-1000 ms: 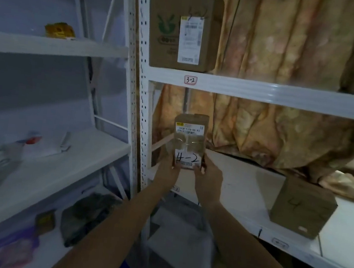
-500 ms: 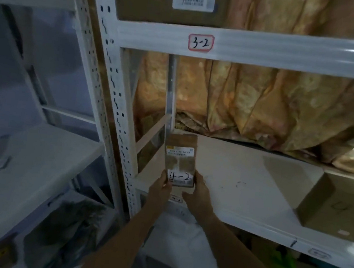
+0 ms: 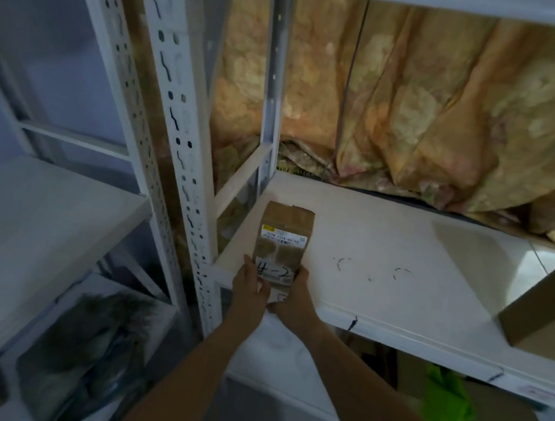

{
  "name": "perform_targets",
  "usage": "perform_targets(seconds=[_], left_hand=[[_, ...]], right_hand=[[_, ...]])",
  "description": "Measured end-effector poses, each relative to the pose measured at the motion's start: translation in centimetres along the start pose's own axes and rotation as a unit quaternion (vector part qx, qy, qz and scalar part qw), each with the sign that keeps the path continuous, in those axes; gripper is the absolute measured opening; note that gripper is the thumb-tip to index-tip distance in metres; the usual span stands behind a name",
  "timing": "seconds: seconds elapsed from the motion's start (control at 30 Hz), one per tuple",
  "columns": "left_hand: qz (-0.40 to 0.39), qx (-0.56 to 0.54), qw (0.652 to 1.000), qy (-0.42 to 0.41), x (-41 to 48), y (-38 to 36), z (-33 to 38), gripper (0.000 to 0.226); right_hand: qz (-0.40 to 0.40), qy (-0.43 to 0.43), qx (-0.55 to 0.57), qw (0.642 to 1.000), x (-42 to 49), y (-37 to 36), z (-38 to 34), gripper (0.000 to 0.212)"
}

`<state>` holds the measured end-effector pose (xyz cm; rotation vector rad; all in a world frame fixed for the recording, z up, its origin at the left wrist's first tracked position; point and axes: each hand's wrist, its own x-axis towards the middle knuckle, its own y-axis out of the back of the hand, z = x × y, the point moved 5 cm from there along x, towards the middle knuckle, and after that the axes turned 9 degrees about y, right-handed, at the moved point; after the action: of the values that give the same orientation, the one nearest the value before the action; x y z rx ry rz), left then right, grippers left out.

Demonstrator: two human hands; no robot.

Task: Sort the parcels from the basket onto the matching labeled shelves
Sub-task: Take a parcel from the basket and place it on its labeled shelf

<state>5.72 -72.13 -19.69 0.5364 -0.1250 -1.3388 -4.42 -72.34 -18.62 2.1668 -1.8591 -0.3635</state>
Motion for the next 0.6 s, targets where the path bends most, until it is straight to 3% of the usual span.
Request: perform_targets(seconds=[0.1,0.37,0.6], left_hand=[[0.024,0.003,0.999,0.026,0.5,1.3,-1.0,0.067],[0.002,-0.108,0.994,0.029,1.7,3.2,-2.8,0.061],[0.006,-0.07,0.997,0.008,1.5,3.8,-2.7,0.055]], right_hand=[[-0.002,0.028,0.017,0.999,0.4,-1.8,-0.6,0.096],[-0.045,0.027,0.025,0.998,1.7,-4.6,-1.9,0.103],[-0.063,0.034,0.03,0.997,2.2,-5.9,-3.0,0.073]])
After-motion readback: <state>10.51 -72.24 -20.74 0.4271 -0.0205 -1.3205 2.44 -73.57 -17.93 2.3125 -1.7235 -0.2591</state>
